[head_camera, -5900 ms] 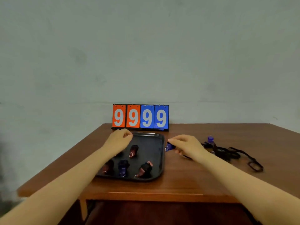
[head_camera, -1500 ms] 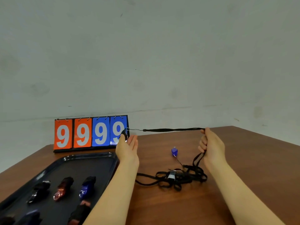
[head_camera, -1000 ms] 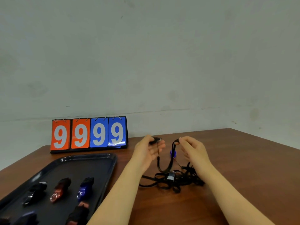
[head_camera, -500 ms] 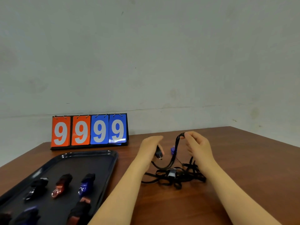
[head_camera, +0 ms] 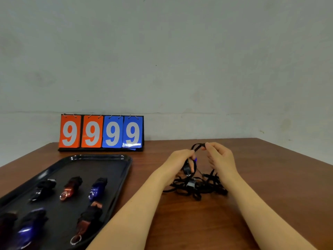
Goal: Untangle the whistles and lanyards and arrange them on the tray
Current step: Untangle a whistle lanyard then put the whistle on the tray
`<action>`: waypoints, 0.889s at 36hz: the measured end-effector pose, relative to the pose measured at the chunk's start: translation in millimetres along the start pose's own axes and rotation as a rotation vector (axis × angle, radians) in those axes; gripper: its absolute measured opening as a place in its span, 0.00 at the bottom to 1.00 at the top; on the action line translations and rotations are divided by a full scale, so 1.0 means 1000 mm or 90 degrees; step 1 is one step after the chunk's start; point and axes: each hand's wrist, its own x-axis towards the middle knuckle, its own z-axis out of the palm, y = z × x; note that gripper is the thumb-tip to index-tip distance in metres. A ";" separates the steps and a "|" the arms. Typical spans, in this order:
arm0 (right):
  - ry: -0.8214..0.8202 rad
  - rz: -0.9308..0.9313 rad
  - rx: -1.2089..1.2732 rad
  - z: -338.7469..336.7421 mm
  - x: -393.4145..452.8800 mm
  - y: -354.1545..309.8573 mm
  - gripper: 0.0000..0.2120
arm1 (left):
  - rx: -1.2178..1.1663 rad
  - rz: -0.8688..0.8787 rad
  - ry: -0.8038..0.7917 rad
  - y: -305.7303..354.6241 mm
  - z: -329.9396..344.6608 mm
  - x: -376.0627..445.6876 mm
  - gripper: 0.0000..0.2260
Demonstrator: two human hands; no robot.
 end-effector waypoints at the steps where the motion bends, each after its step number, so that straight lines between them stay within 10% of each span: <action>1: -0.002 0.000 -0.005 0.000 0.001 0.001 0.12 | -0.041 0.013 0.031 0.001 -0.001 0.001 0.12; 8: -0.082 0.050 0.050 -0.001 -0.001 -0.006 0.18 | -0.479 0.078 0.193 0.006 -0.031 0.008 0.09; 19: 0.305 0.032 -0.110 -0.020 0.011 0.009 0.14 | -0.306 0.021 0.255 -0.001 -0.030 0.014 0.13; 27: 0.059 0.159 -0.593 -0.008 0.012 0.027 0.26 | -0.515 0.022 0.184 0.017 -0.027 0.008 0.17; 32: 0.049 -0.001 -0.476 -0.002 0.007 0.025 0.25 | -0.613 0.008 0.114 0.020 -0.026 0.006 0.06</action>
